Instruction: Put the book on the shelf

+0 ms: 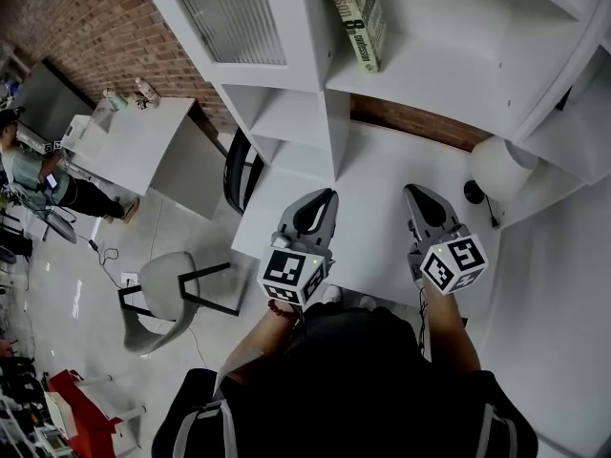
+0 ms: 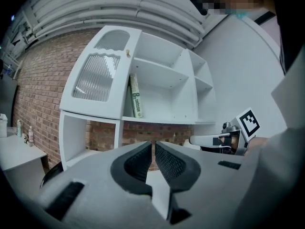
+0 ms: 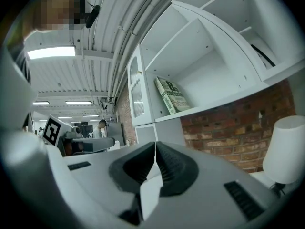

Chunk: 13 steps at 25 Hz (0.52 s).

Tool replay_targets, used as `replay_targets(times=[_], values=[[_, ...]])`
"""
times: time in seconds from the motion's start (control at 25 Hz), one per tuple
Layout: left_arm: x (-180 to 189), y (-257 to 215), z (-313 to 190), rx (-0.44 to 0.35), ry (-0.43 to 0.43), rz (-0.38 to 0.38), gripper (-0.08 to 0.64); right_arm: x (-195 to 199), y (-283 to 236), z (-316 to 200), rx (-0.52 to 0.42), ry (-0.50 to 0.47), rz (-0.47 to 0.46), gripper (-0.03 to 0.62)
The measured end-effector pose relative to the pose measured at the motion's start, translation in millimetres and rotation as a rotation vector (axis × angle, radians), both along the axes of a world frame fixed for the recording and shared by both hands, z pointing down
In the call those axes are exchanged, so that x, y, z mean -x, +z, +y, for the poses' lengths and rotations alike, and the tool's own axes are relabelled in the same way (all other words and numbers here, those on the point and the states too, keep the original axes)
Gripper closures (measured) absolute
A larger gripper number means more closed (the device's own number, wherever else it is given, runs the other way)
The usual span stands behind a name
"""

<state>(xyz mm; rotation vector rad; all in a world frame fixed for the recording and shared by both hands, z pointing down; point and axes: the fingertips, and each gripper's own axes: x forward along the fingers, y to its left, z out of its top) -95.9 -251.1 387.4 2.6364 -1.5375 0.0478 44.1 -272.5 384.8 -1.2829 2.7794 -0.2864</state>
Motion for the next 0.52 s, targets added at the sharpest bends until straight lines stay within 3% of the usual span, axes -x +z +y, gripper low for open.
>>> replay_targets(times=[0.52], values=[[0.6, 23.9, 12.1, 0.054, -0.016, -0.009, 0.525, -4.2, 45.4, 27.7, 0.102, -0.067, -0.002, 0.557]])
